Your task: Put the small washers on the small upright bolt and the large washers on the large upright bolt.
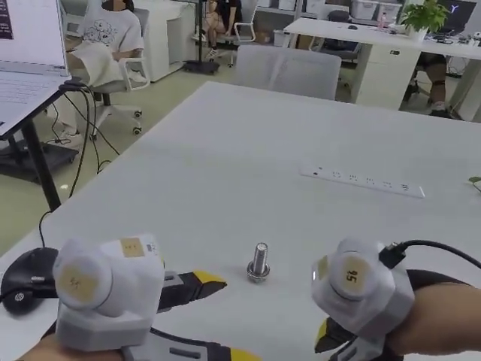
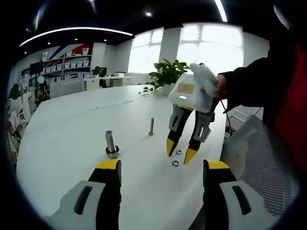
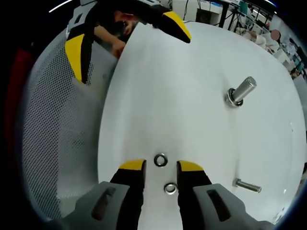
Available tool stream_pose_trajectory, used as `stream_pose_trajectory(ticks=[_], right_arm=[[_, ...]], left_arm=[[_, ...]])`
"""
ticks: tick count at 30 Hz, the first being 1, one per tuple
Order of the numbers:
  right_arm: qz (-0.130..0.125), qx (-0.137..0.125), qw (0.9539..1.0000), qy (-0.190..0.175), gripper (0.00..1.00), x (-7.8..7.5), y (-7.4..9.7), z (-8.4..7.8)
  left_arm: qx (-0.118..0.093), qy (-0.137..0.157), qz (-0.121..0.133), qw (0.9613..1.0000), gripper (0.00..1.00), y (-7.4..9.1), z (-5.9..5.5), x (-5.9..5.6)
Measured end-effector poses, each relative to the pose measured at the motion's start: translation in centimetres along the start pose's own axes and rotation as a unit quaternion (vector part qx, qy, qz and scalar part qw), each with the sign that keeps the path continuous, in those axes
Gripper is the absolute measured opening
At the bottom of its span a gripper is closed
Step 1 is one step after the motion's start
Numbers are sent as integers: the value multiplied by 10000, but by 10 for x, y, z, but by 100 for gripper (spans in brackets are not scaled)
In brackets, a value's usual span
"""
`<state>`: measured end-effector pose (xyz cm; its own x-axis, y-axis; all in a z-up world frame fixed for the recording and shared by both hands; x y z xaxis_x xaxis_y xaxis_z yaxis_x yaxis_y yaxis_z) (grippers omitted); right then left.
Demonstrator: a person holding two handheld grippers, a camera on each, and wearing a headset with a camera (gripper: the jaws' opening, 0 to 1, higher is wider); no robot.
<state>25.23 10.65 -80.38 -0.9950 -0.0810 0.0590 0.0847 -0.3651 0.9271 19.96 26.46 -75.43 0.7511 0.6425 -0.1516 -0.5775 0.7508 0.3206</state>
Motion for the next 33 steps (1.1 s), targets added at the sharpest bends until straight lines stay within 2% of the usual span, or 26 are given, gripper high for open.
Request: stream_pose_trajectory(ticks=[15, 25, 33], right_arm=[[-31, 172, 9996, 215, 21, 2, -8, 1], [-199, 279, 9981, 519, 18, 4, -9, 1], [-180, 261, 9972, 682, 15, 7, -9, 1]], left_arm=[[47, -76, 21, 10000, 69, 0, -1, 0], [25, -63, 32, 10000, 69, 1, -1, 0], [8, -51, 46, 10000, 68, 2, -1, 0]])
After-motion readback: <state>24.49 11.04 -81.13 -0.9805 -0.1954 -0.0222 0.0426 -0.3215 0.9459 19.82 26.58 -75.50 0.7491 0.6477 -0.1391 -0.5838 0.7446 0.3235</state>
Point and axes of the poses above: the centre of the closed fingertips' face, and the gripper's own axes: y roughly backward along the fingers, x roughly to its left, z roughly out of its top, the point moved 7 cm from there along y, roughly backward along the fingers, and after that the axes turned 4 degrees about -x, right-handed, at the moved point
